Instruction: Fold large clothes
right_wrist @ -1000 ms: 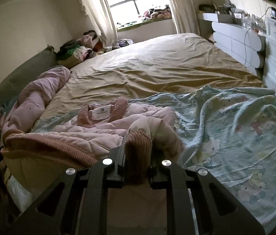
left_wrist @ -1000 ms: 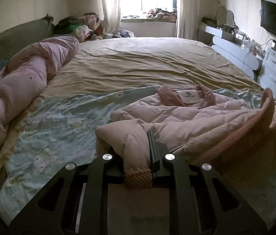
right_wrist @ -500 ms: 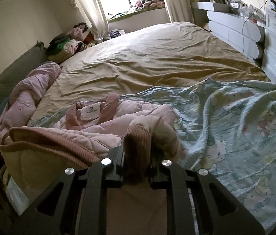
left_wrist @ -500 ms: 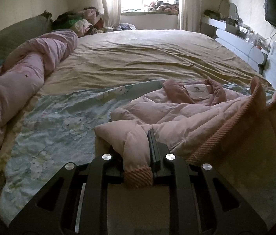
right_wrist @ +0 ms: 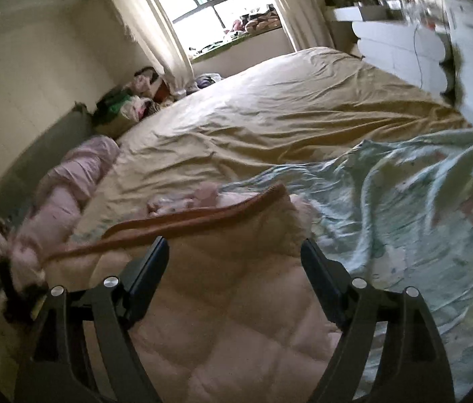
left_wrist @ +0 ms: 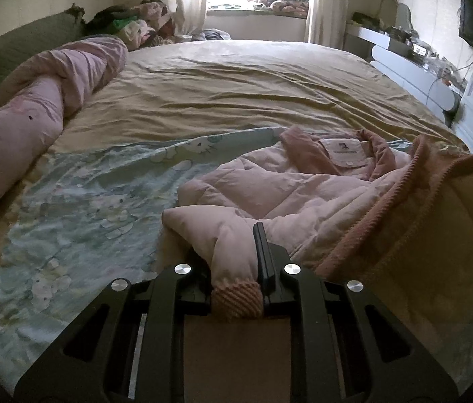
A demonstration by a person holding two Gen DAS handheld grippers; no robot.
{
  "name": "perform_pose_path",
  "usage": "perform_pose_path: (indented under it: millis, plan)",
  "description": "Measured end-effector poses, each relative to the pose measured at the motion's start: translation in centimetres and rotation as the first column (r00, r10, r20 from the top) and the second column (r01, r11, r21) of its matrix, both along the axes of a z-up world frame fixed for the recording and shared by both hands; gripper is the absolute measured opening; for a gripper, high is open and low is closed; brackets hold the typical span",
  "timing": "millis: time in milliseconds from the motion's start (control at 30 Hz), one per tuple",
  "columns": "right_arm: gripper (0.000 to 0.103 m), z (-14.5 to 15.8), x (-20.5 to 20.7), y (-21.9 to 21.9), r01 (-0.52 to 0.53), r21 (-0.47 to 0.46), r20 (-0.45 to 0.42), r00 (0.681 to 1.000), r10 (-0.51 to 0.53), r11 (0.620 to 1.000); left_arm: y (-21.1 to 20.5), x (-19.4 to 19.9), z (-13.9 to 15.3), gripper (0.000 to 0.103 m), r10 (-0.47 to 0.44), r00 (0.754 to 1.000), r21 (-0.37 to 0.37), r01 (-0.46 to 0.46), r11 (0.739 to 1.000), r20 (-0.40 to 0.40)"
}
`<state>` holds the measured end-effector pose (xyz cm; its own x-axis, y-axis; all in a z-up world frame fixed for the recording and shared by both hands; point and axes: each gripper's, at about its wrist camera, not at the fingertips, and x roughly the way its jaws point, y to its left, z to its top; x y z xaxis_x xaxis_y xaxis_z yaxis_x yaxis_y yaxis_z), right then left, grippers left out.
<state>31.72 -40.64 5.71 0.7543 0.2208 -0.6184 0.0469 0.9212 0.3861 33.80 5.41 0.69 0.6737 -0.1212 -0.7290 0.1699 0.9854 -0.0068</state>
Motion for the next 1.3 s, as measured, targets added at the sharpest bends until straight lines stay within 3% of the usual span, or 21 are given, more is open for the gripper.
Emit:
perform_pose_path:
  millis: [100,200,267,567,633,700,833,933,1167,1200,1267,1300]
  plan:
    - [0.082,-1.3,0.5,1.0,-0.007,-0.101,-0.037,0.999,0.003,0.995,0.0,0.6,-0.4,0.014,0.002,1.0,-0.007,-0.002,1.0,-0.01]
    - [0.082,-3.3,1.5,2.9,-0.039,-0.277,-0.097,0.995,0.013,0.96,0.1,1.1,-0.7,0.016,-0.001,1.0,-0.017,0.001,1.0,-0.013]
    - [0.082,-4.8,2.2,3.6,-0.058,-0.344,-0.137,0.99,0.011,0.937,0.4,1.0,-0.6,0.019,-0.006,1.0,-0.041,0.006,0.999,-0.008]
    - [0.08,-8.2,3.0,2.8,-0.024,-0.314,-0.157,0.987,-0.027,0.949,1.3,-0.7,2.4,0.062,-0.039,0.998,-0.172,0.046,0.984,0.048]
    - [0.079,-8.0,3.0,2.9,-0.021,-0.315,-0.151,0.988,-0.029,0.949,1.3,-1.2,3.3,0.083,-0.031,0.997,-0.167,0.044,0.985,0.077]
    - [0.078,-7.9,2.9,2.9,-0.02,-0.317,-0.145,0.989,-0.028,0.948,0.9,-2.0,4.5,0.09,-0.029,0.99,-0.119,0.045,0.992,0.136]
    - [0.077,-7.5,2.5,3.0,-0.021,-0.333,-0.131,0.991,-0.024,0.943,1.0,-3.0,5.4,0.092,-0.022,0.983,-0.076,0.036,0.996,0.183]
    - [0.077,-6.9,1.5,2.9,-0.024,-0.35,-0.108,0.994,-0.015,0.936,1.9,-3.3,4.3,0.093,-0.005,0.986,-0.055,0.015,0.998,0.169]
    - [0.077,-6.8,0.0,3.3,-0.067,-0.405,-0.093,0.995,0.032,0.912,4.5,-3.0,-4.7,0.093,0.0,1.0,-0.026,-0.001,1.0,-0.024]
    - [0.075,-7.2,0.1,3.3,-0.075,-0.409,-0.102,0.994,0.036,0.909,4.6,-2.9,-5.3,0.093,-0.005,0.999,-0.029,0.004,1.0,-0.035]
    - [0.053,-7.9,0.4,3.3,-0.086,-0.39,-0.113,0.993,0.045,0.917,4.9,-2.3,-6.2,0.091,-0.006,0.999,-0.052,0.004,0.999,-0.048]
    - [0.049,-8.2,0.5,3.4,-0.075,-0.397,-0.111,0.993,0.033,0.915,4.8,-2.2,-6.3,0.074,-0.012,0.999,-0.071,0.009,0.997,-0.044]
